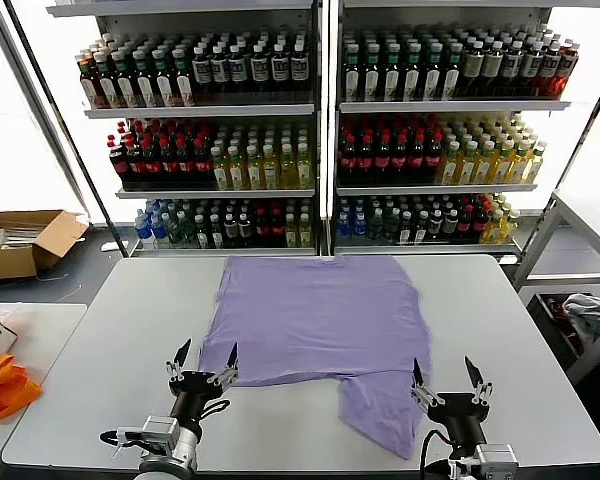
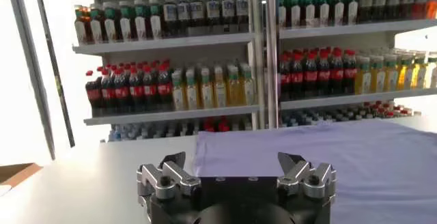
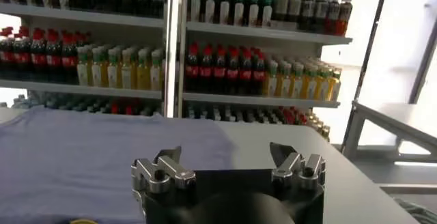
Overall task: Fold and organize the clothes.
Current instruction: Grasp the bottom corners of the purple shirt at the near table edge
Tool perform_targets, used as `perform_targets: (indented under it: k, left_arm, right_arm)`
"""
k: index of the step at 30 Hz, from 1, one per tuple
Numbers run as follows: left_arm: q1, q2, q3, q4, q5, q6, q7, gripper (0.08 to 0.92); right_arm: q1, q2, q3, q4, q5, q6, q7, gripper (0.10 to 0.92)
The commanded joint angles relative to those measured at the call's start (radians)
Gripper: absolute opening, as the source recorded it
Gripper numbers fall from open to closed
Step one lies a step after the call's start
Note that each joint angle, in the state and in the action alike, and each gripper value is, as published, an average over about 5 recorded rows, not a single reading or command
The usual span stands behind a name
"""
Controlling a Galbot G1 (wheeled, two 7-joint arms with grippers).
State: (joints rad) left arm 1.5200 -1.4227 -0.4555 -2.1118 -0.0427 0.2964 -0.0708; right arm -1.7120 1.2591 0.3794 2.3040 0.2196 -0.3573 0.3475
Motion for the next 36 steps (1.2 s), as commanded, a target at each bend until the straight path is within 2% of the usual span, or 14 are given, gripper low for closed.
perform_targets:
  k: [1, 18, 36]
  left_arm:
    - [-0.010, 0.016, -0.007, 0.032, -0.008, 0.054, 0.000, 0.823]
    - [-0.041, 0.028, 0.002, 0.090, -0.010, 0.115, 0.018, 0.822]
    - [-0.058, 0.042, -0.019, 0.142, -0.082, 0.138, 0.032, 0.823]
  right_arm:
    - [-0.001, -0.003, -0.050, -0.018, 0.046, -0.012, 0.021, 0.823]
    - [-0.052, -0.007, -0.150, -0.024, 0.060, -0.084, 0.112, 0.823]
    - [-0.064, 0.009, -0.169, -0.032, 0.057, -0.092, 0.128, 0.823]
